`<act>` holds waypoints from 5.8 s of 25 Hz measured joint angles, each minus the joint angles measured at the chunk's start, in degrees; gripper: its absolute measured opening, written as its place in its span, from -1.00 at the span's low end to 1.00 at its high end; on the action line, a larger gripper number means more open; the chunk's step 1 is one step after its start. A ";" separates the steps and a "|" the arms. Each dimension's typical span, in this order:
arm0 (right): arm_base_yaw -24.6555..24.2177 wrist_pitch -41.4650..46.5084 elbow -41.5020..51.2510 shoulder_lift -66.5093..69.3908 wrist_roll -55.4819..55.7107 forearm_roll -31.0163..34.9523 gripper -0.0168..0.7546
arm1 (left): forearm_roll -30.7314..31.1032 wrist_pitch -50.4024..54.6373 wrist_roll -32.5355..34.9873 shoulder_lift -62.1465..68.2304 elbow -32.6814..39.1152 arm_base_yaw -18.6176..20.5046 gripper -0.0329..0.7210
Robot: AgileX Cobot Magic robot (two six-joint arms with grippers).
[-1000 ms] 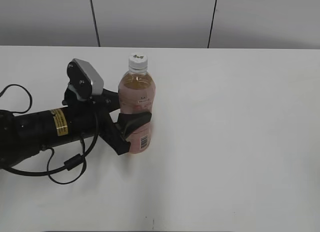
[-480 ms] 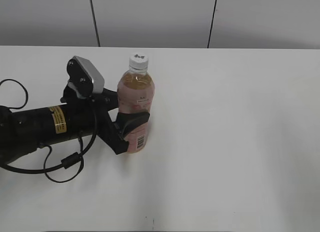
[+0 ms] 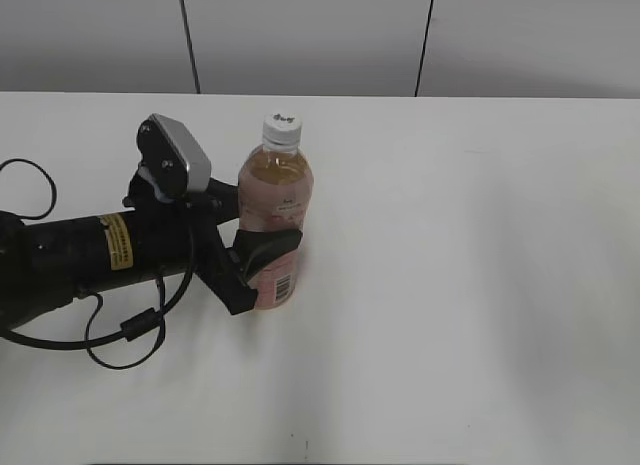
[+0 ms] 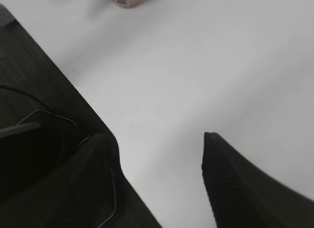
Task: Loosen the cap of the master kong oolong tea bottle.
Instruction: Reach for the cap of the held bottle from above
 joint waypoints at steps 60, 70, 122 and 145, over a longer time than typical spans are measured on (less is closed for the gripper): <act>21.79 -13.11 -17.18 26.17 26.68 12.99 0.14 | 0.34 0.21 0.00 -0.17 0.00 0.00 0.12; 21.79 -13.08 -17.18 26.17 17.27 12.94 0.14 | 0.35 0.21 0.00 -0.17 0.00 0.00 0.12; 21.79 -9.87 -27.78 39.05 65.11 18.37 0.07 | 0.22 1.26 0.00 -0.53 0.00 0.00 0.12; 21.79 0.12 -44.72 52.53 78.65 6.19 0.07 | 0.94 8.35 2.35 -3.31 -1.44 -0.05 0.12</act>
